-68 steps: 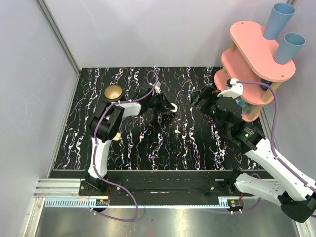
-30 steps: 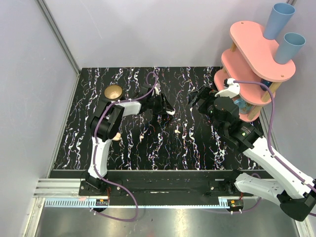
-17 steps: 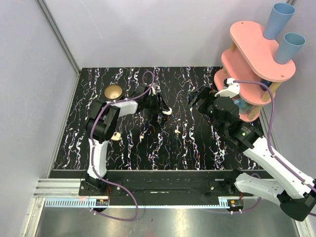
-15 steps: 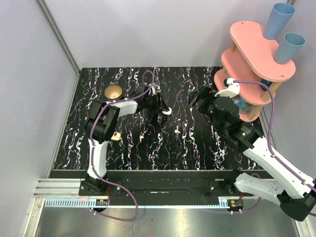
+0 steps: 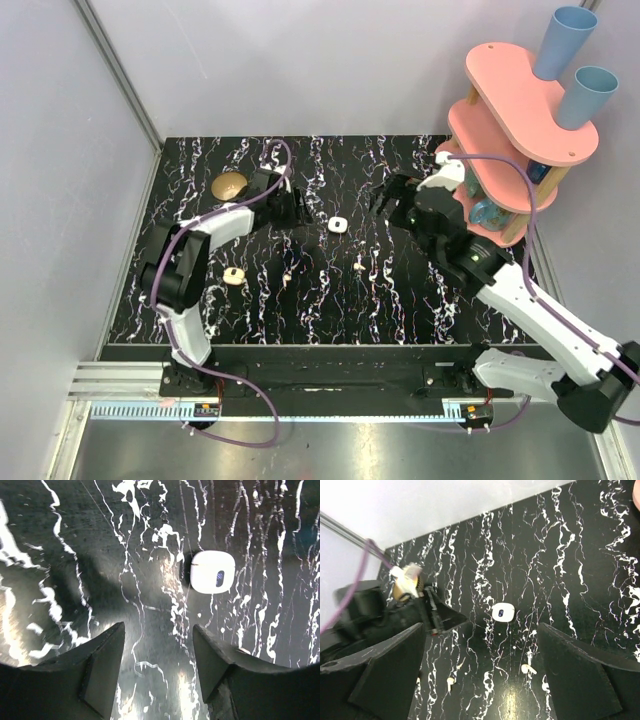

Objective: Insert the wireless bluetooth earbuds into the charging case
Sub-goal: Move the charging case to the center of the board.

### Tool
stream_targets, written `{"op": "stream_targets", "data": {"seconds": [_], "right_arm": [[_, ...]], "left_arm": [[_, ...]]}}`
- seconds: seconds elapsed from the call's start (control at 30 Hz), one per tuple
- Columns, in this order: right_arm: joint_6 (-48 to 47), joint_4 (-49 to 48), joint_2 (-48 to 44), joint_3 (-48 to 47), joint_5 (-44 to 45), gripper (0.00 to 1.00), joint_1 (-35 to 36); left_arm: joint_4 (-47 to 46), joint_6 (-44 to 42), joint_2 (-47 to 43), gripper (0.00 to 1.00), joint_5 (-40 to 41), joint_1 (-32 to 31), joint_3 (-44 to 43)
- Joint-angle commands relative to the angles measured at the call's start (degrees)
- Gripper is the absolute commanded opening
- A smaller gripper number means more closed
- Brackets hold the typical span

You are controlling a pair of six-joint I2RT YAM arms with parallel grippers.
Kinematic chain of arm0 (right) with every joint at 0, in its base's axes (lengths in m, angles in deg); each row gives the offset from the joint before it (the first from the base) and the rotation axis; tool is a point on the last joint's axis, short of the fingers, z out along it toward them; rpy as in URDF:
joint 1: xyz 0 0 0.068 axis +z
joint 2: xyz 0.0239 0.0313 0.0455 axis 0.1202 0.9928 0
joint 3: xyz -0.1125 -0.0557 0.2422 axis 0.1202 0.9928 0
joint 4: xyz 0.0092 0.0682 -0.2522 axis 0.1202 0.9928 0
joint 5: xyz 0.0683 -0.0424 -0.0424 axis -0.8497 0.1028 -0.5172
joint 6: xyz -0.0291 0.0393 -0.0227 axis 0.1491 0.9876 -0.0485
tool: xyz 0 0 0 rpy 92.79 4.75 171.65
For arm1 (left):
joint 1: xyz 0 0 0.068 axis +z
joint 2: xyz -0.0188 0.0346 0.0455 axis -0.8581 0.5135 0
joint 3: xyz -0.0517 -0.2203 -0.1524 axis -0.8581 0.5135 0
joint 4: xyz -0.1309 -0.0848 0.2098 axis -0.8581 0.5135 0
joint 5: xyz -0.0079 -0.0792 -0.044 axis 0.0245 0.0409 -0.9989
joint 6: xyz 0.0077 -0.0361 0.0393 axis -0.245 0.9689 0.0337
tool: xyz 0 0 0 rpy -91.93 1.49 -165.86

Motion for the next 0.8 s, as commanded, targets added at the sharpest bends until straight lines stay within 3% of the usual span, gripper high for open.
{"op": "stream_targets", "data": {"seconds": [0.0, 0.37, 0.6, 0.77], "right_arm": [[-1.09, 0.41, 4.69, -4.42, -2.08, 1.00, -0.62], [-8.55, -0.82, 10.58, -5.22, -6.37, 1.00, -0.62], [-3.47, 2.08, 19.54, -9.26, -19.88, 1.00, -0.62], [-0.56, 0.59, 24.82, -10.84, -28.25, 1.00, -0.62]], "left_arm": [[-1.35, -4.94, -11.42, 0.62, 6.95, 0.31, 3.02], [-1.27, -5.92, -30.30, 0.63, 5.73, 10.24, 9.44], [5.40, -8.38, -38.85, 0.66, 9.94, 15.07, 14.45], [10.15, -5.57, -42.10, 0.66, 11.09, 17.62, 21.92]]}}
